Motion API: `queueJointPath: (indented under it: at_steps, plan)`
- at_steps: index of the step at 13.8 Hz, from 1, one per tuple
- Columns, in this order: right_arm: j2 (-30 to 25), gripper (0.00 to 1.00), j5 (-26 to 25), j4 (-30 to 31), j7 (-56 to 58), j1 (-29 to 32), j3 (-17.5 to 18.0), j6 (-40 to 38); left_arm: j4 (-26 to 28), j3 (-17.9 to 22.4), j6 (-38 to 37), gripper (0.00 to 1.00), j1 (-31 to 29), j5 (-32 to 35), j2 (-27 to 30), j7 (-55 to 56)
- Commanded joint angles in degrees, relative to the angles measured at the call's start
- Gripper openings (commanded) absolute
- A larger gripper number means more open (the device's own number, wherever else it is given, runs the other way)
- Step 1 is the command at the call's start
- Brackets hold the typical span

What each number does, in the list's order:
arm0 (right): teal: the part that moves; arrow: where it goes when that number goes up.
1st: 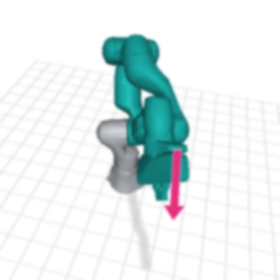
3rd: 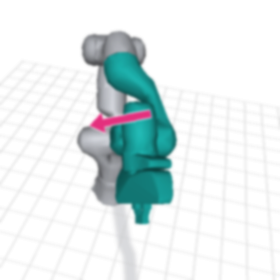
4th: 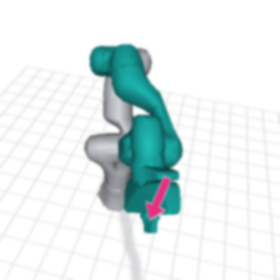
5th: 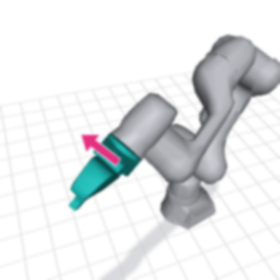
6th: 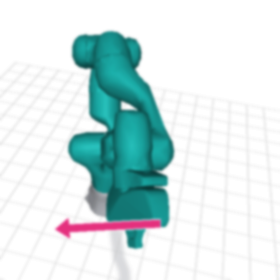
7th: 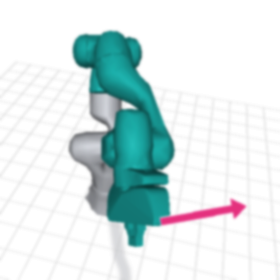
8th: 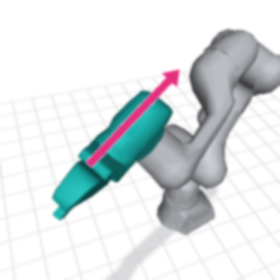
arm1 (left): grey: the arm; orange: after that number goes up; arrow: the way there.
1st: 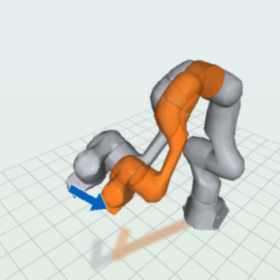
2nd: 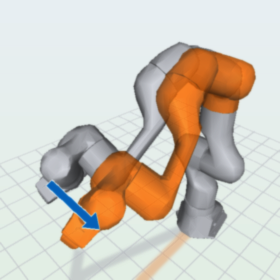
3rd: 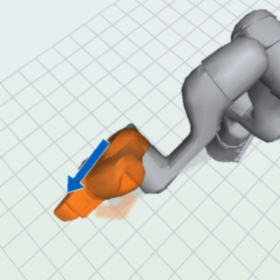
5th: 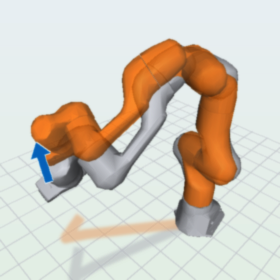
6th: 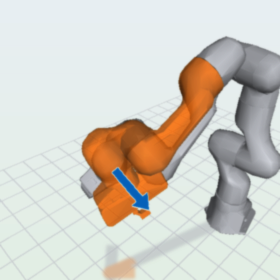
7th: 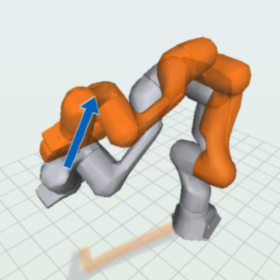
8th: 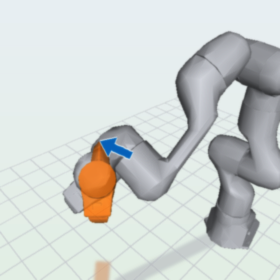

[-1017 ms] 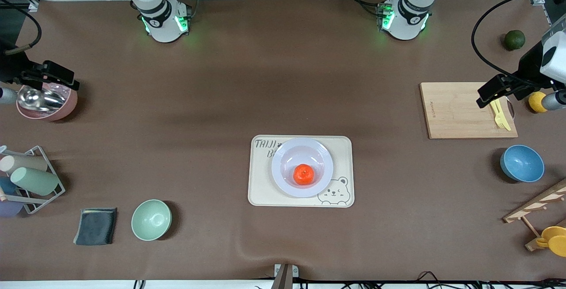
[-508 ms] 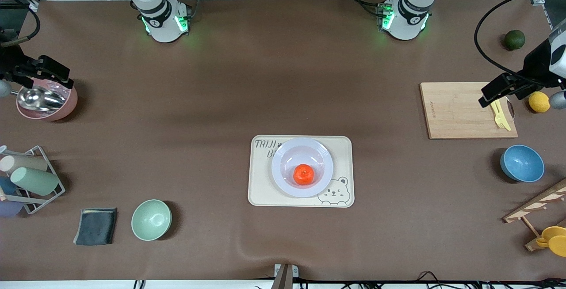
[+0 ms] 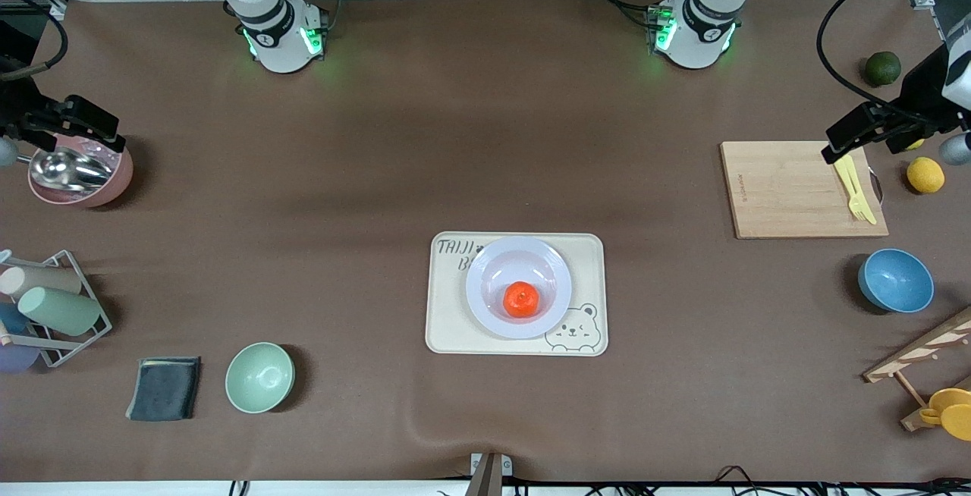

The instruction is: Place orange and plate with both arms

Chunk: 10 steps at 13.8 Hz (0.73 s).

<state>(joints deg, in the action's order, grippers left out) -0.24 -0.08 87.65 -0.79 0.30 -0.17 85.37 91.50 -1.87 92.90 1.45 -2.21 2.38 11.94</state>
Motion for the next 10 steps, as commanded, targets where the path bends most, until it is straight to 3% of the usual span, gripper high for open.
queueJointPath:
  at_steps: [1,10]
  plan:
    - [-0.9,1.0,-0.9,0.2,-0.5,0.1,0.2,-0.5,0.1,0.0,-1.9,1.0,-0.3,-0.7,1.0,-3.4]
    - [-0.8,1.0,-0.9,-0.1,-0.4,0.1,0.0,-1.1,-3.6,0.0,-3.2,1.0,0.0,2.6,-0.2,-4.2]
